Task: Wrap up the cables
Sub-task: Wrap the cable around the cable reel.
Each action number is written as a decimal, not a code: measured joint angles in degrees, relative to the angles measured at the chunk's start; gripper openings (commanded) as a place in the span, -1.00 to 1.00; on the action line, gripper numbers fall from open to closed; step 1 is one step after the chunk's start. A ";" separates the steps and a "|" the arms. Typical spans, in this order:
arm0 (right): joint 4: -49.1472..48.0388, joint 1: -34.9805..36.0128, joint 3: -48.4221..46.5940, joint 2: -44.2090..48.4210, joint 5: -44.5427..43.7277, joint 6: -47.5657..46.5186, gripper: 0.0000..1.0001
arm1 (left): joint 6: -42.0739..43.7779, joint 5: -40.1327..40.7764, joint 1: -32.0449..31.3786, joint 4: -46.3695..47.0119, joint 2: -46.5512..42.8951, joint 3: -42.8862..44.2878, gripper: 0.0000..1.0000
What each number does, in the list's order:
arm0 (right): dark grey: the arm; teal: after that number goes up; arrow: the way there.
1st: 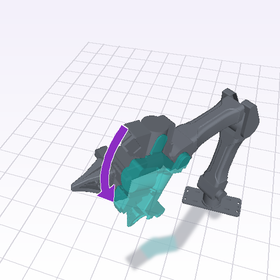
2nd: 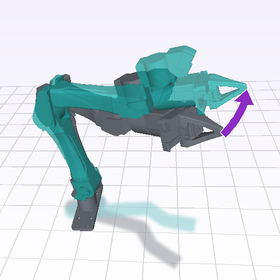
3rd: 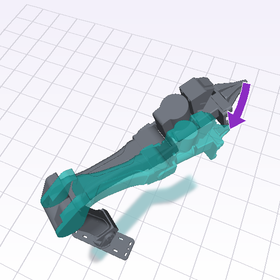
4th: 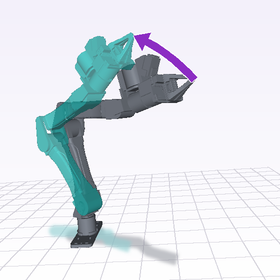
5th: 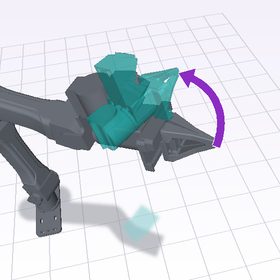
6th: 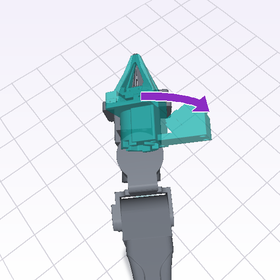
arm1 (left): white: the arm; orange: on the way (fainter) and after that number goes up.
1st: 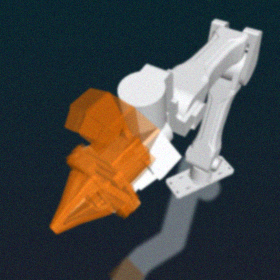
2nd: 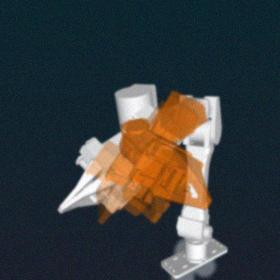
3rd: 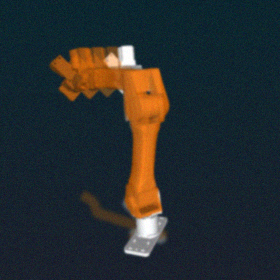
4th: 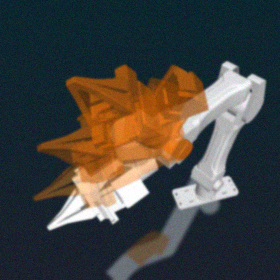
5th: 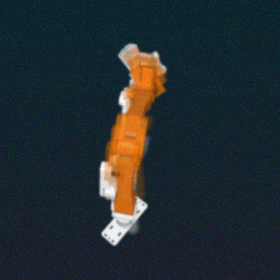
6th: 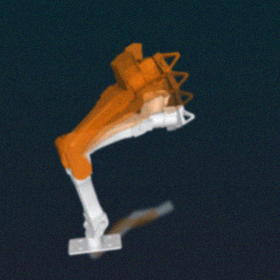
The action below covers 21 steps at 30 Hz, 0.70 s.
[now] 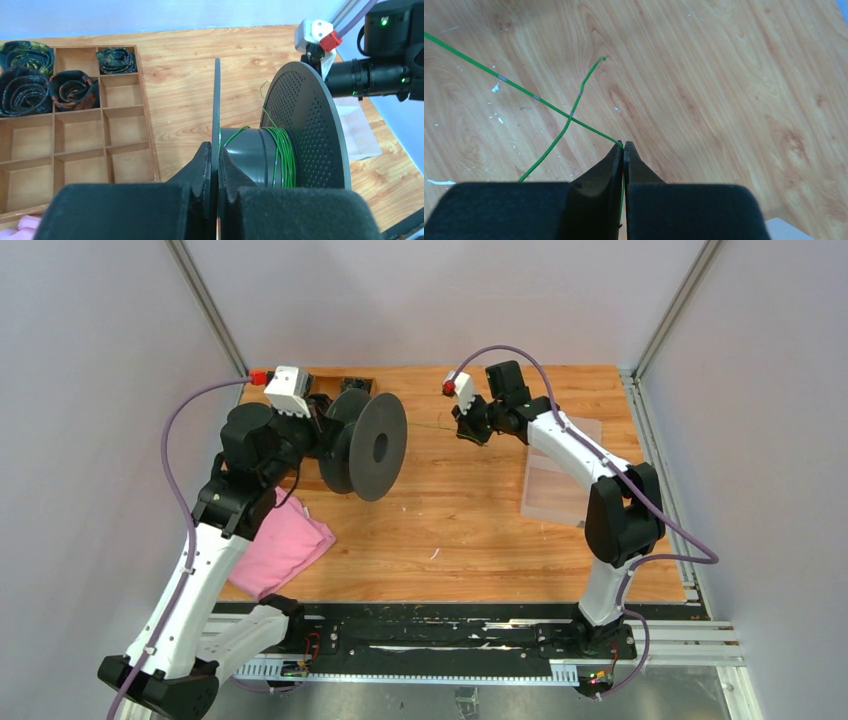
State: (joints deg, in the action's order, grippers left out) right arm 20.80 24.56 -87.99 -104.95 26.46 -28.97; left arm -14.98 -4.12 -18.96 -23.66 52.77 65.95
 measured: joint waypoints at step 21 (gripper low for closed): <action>1.49 -1.33 7.56 0.17 8.57 7.58 -0.95 | -5.05 5.92 2.29 -1.33 1.90 7.39 -0.99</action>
State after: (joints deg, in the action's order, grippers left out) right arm 22.28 23.22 -80.42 -104.77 35.03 -21.39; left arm -20.03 1.80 -16.67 -24.99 54.68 73.34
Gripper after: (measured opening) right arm 0.031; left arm 0.042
